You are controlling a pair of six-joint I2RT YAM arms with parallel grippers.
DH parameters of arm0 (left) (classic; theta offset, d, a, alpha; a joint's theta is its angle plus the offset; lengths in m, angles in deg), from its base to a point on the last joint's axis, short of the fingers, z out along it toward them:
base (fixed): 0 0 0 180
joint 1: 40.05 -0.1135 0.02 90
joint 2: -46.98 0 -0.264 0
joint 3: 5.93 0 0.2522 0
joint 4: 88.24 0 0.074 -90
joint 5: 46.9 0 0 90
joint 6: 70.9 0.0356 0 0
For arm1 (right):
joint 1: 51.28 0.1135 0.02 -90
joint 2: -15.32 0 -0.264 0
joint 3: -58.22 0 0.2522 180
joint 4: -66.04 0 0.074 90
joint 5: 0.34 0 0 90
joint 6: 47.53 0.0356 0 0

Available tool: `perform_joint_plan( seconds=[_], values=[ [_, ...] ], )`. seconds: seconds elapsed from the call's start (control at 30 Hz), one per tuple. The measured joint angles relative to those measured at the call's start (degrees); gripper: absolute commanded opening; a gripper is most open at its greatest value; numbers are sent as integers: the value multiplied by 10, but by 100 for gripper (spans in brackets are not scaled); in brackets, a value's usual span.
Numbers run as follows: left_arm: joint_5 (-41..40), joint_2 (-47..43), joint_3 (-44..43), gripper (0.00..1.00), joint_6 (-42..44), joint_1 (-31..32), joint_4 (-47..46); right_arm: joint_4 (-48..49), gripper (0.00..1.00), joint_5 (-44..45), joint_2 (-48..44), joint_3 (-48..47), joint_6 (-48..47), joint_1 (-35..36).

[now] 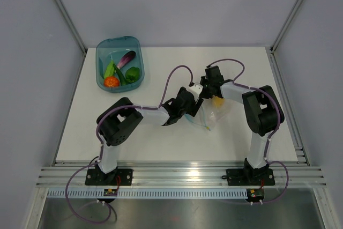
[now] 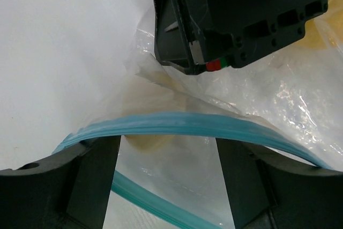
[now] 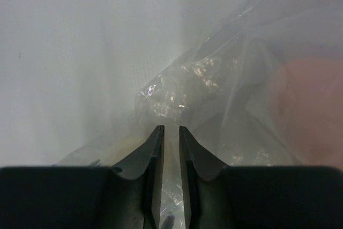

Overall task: Open the zip-top bag and remove the fake food
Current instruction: Pick up the food from the zipper food storage bag.

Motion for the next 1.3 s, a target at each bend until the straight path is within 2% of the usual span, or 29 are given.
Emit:
perform_joint_plan(
  seconds=[0.27,0.47,0.73,1.3],
  values=[
    [-19,14,-18,74,-2,0,12,1,22,-20,0,0,-1,0],
    [-27,34,-40,66,-7,0,33,1,20,-29,0,0,-7,0],
    [-33,44,-57,45,-5,0,61,3,18,-31,0,2,-9,0],
    [-58,43,-58,24,-5,2,73,11,15,-31,-1,20,-9,0]
  ],
)
